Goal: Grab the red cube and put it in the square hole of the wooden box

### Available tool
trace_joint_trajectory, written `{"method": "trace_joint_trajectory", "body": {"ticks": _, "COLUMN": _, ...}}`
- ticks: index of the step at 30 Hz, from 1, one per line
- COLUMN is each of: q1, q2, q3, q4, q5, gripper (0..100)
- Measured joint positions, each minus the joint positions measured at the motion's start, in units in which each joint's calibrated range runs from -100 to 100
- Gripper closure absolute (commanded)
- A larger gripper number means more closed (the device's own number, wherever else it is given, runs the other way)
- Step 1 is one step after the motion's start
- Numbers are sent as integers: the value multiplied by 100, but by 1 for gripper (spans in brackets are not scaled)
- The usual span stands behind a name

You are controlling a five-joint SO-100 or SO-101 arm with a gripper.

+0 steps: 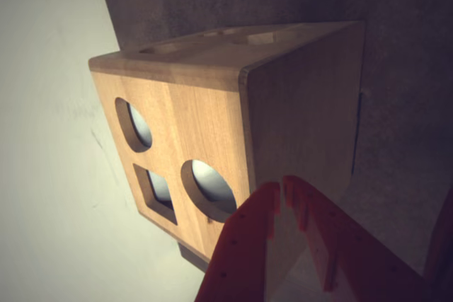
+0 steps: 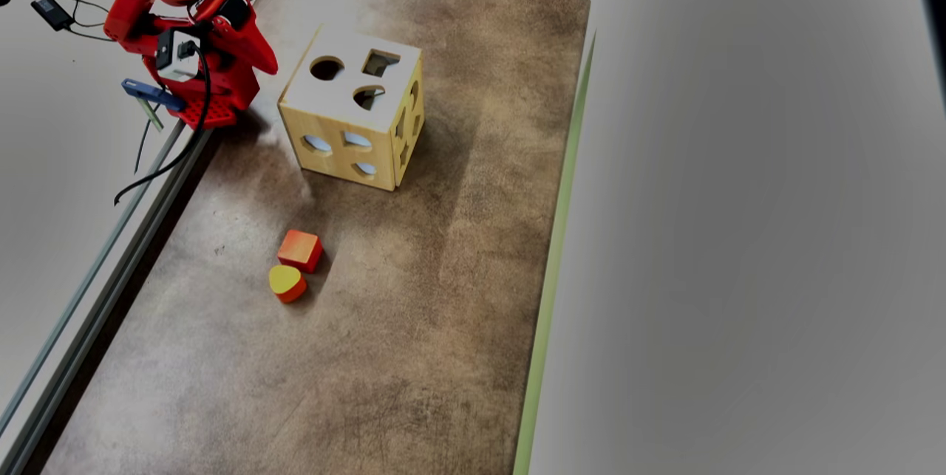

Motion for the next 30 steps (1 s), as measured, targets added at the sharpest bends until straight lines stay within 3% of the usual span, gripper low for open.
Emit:
{"method": "trace_joint_trajectory", "body": {"ticks": 3, "q1": 0, "q2": 17, "q3": -163, "q4": 145, "q5": 0, "gripper": 98}}
{"method": "trace_joint_trajectory", "body": {"ticks": 10, "q1": -7, "q2": 34, "q3": -3558, "q4": 315, "q5": 0, "gripper": 98}}
{"method": "trace_joint_trajectory", "body": {"ticks": 30, "q1": 0, "q2": 34, "q3": -3792, "q4": 315, "q5": 0, "gripper": 98}}
